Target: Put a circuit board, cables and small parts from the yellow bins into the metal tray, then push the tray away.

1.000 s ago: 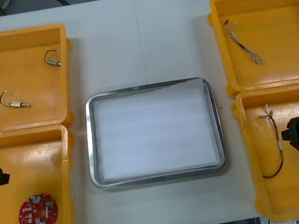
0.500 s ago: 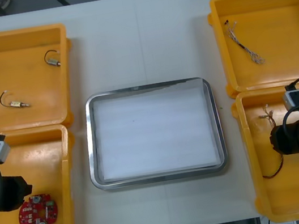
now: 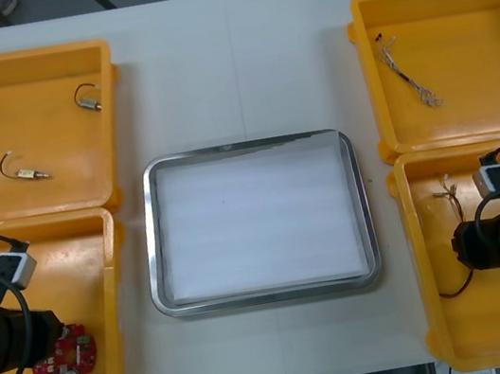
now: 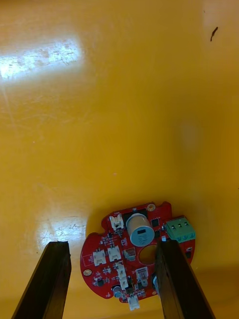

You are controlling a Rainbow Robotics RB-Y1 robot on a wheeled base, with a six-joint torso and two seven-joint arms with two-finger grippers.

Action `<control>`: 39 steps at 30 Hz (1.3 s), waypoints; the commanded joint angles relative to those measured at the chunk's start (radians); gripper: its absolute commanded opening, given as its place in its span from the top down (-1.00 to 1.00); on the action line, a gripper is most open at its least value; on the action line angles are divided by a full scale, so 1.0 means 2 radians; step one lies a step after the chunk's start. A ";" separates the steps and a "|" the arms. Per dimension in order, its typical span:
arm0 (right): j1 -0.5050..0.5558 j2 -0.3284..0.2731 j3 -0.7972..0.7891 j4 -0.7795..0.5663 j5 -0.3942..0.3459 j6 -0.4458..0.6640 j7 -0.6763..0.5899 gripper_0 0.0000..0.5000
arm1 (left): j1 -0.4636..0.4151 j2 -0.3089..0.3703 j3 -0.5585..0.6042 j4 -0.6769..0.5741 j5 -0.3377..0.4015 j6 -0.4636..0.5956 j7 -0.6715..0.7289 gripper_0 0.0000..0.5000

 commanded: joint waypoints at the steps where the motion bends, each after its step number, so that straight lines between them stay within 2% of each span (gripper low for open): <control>1: 0.021 0.007 0.007 -0.005 -0.007 -0.007 -0.008 -1.00 | 0.016 -0.007 -0.016 -0.014 -0.013 -0.008 0.070 -1.00; 11: 0.035 0.007 0.011 -0.005 -0.007 -0.025 -0.013 -1.00 | 0.015 -0.011 -0.036 0.000 -0.037 -0.031 0.085 -1.00; 16: 0.035 0.007 0.024 -0.002 0.007 -0.027 -0.018 -1.00 | 0.015 -0.012 -0.045 0.008 -0.045 -0.044 0.085 -1.00; 21: 0.034 0.006 0.033 0.033 0.005 -0.073 -0.019 -1.00 | 0.015 -0.012 -0.047 0.019 -0.046 -0.053 0.083 -1.00; 25: 0.034 0.006 0.033 0.033 0.004 -0.073 -0.021 -1.00 | 0.015 -0.012 -0.057 0.034 -0.056 -0.073 0.082 -1.00; 39: 0.035 0.006 0.027 0.029 -0.002 -0.046 -0.017 -1.00 | 0.015 -0.011 -0.065 0.036 -0.058 -0.075 0.085 -1.00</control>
